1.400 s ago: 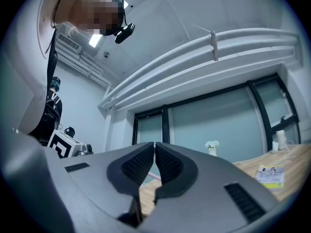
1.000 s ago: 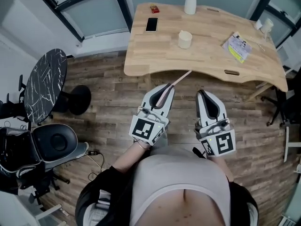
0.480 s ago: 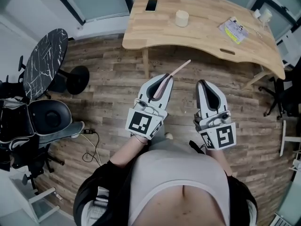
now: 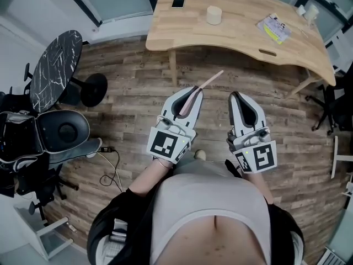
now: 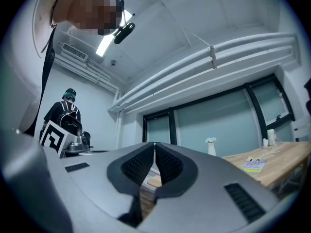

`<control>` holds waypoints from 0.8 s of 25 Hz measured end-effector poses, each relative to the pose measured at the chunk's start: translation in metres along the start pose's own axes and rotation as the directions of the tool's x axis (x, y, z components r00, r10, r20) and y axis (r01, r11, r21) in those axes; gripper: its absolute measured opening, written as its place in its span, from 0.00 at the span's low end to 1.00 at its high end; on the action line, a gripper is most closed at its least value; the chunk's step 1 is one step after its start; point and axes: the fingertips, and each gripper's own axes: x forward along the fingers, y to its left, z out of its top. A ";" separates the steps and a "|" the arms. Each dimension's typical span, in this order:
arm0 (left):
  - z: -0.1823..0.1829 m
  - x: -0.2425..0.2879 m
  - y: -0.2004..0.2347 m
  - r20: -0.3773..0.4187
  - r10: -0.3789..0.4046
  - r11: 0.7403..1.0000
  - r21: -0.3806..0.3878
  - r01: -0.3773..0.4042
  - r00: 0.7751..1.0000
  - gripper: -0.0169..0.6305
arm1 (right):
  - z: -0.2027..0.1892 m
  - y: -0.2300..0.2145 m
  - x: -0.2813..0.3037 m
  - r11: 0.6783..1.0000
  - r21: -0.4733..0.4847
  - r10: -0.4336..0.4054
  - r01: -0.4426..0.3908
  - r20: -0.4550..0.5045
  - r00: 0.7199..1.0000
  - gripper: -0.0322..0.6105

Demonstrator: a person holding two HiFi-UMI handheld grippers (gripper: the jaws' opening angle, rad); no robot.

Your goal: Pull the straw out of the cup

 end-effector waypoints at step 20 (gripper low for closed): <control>0.003 -0.036 -0.023 0.010 -0.042 0.999 0.009 0.042 0.999 0.08 | -0.009 0.021 -0.026 0.999 0.023 -0.025 0.026 -0.015 1.000 0.10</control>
